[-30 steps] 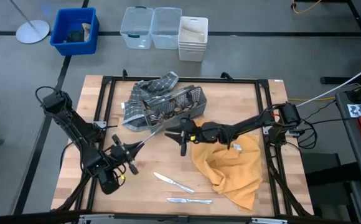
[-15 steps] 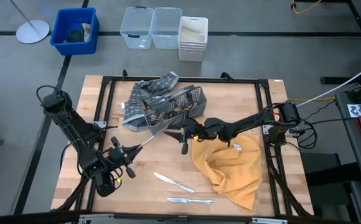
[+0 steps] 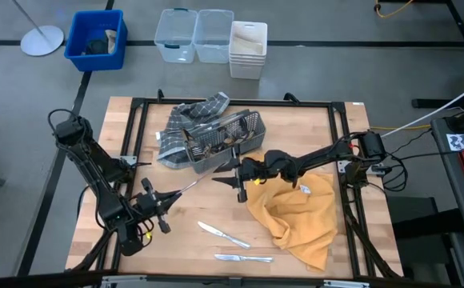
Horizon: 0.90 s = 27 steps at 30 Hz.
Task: Sort silverware
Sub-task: Put the silver knife into the gray silverware basket
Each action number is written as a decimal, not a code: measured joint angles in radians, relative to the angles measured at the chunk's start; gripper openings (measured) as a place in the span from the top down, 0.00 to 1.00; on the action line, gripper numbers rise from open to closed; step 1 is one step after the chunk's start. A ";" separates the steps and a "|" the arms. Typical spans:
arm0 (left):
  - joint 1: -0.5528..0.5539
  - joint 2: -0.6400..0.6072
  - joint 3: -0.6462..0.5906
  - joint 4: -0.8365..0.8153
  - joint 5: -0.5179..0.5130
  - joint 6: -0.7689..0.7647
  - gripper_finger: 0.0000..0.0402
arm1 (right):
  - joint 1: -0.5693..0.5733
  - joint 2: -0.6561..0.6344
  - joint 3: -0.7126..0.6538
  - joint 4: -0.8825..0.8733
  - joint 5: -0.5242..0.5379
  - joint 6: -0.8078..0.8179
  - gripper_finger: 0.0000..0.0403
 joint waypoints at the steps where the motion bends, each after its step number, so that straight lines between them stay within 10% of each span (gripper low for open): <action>1: -0.003 0.000 0.000 0.000 0.000 0.001 0.98 | 0.000 0.000 0.000 0.006 -0.002 0.000 0.75; 27: -0.010 0.000 0.000 0.156 -0.002 0.258 0.98 | -0.005 -0.001 0.000 0.072 -0.041 -0.001 0.75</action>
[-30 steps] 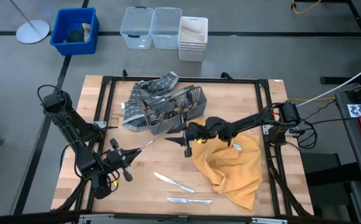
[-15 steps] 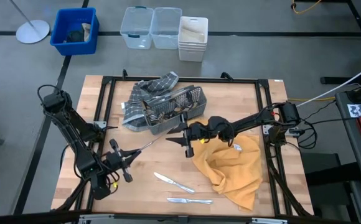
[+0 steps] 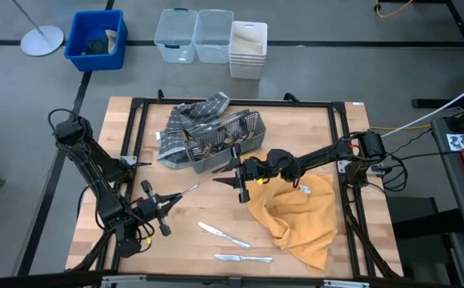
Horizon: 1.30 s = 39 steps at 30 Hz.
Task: Sort silverware
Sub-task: Put the silver knife into the gray silverware basket
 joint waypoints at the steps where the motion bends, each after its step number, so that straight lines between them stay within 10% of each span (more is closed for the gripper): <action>1: 0.000 0.000 0.000 0.000 0.000 0.000 0.98 | 0.000 0.000 0.000 0.000 0.000 0.000 0.75; 28: 0.010 0.000 0.000 -0.005 0.019 0.002 0.98 | 0.000 -0.001 0.000 0.008 -0.042 0.005 0.98; 39: 0.017 0.000 0.000 -0.002 0.014 -0.008 0.80 | 0.001 -0.001 0.000 0.022 -0.027 0.000 0.99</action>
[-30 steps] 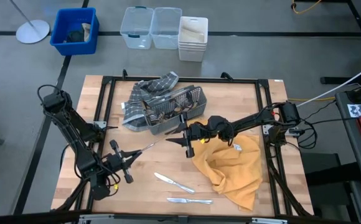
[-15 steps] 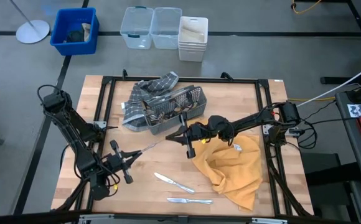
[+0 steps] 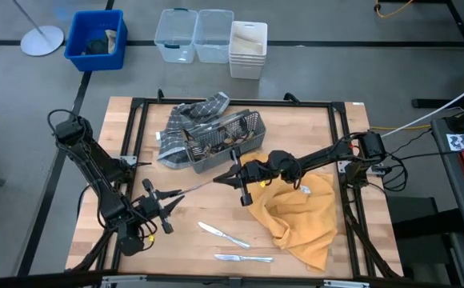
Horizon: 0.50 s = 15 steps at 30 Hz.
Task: Sort silverware
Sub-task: Put the silver knife into the gray silverware basket
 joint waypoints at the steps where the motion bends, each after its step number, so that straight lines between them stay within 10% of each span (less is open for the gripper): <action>1: 0.000 0.000 0.000 0.000 0.000 0.000 0.78 | 0.000 0.000 0.000 0.001 0.009 0.000 0.99; 15: -0.060 -0.147 0.000 -0.003 0.005 0.117 0.70 | -0.039 0.000 0.002 -0.005 0.114 -0.004 1.00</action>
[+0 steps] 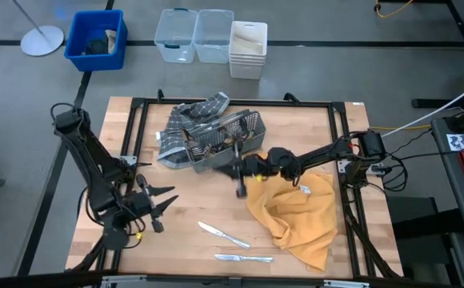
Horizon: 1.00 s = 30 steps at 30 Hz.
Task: Sort silverware
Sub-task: Put the silver knife into the gray silverware basket
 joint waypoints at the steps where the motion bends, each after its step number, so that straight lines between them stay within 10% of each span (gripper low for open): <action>1: -0.005 -0.011 0.000 0.000 0.001 0.008 0.70 | -0.010 0.000 0.000 -0.006 0.018 0.003 1.00; 30: -0.064 -0.049 0.000 -0.040 0.002 0.050 0.70 | -0.081 -0.240 0.058 -0.575 0.123 0.028 1.00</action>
